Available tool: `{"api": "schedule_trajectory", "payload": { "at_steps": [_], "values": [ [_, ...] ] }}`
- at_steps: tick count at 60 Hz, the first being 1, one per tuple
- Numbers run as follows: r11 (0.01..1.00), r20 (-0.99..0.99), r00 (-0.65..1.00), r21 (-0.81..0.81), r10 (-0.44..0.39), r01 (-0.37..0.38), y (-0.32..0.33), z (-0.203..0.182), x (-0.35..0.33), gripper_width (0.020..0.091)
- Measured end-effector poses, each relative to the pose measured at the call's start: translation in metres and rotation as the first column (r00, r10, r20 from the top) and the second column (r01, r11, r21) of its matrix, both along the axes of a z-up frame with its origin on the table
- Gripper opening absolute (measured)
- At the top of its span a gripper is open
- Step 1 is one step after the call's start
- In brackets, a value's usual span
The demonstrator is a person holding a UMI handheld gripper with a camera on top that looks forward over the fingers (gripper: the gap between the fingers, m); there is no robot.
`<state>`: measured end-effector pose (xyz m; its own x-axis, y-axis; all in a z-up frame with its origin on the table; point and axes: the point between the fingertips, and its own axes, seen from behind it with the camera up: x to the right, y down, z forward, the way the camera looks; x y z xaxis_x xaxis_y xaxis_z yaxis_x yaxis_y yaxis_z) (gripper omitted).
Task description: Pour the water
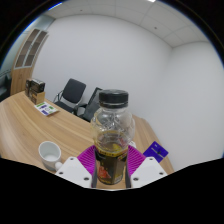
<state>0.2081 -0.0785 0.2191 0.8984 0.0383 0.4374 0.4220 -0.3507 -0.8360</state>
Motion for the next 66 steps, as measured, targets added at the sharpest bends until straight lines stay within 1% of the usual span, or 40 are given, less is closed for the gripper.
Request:
{"api": "schedule_trajectory", "payload": {
  "at_steps": [6, 11, 22, 27, 28, 30, 37, 38, 44, 46, 48, 52, 54, 55, 58, 66],
  "values": [
    [1.0, -0.2, 0.98, -0.028, 0.006, -0.012, 0.001, -0.036, 0.001, 0.038],
    [0.998, -0.301, 0.953, -0.062, 0.014, -0.034, 0.004, -0.066, 0.004, 0.0378],
    [0.993, -0.392, 0.919, -0.08, 0.048, -0.086, 0.004, -0.117, -0.007, 0.0378],
    [0.989, -0.418, 0.907, -0.107, 0.049, -0.102, 0.001, -0.14, -0.008, 0.0382],
    [0.988, -0.425, 0.904, -0.113, 0.045, -0.102, -0.001, -0.143, -0.009, 0.0391],
    [0.992, -0.429, 0.901, -0.077, 0.059, -0.102, 0.0, -0.139, -0.009, 0.0389],
    [0.992, -0.433, 0.899, -0.067, 0.064, -0.103, -0.002, -0.14, -0.008, 0.041],
    [0.992, -0.431, 0.9, -0.068, 0.063, -0.102, -0.002, -0.14, -0.008, 0.0437],
    [0.99, -0.428, 0.902, -0.087, 0.059, -0.106, -0.004, -0.14, -0.008, 0.0519],
    [0.989, -0.427, 0.903, -0.096, 0.057, -0.108, -0.007, -0.14, -0.008, 0.0564],
    [0.989, -0.43, 0.902, -0.105, 0.049, -0.104, -0.011, -0.137, -0.008, 0.0644],
    [0.988, -0.431, 0.902, -0.119, 0.034, -0.094, -0.024, -0.128, -0.009, 0.0874],
    [0.989, -0.428, 0.903, -0.125, 0.021, -0.082, -0.031, -0.121, -0.008, 0.0836],
    [0.989, -0.425, 0.905, -0.128, 0.013, -0.074, -0.035, -0.118, -0.008, 0.0835],
    [0.99, -0.415, 0.91, -0.133, -0.004, -0.056, -0.05, -0.106, -0.01, 0.0863],
    [0.988, -0.403, 0.914, -0.157, -0.05, -0.015, -0.108, -0.069, -0.027, 0.086]
  ]
}}
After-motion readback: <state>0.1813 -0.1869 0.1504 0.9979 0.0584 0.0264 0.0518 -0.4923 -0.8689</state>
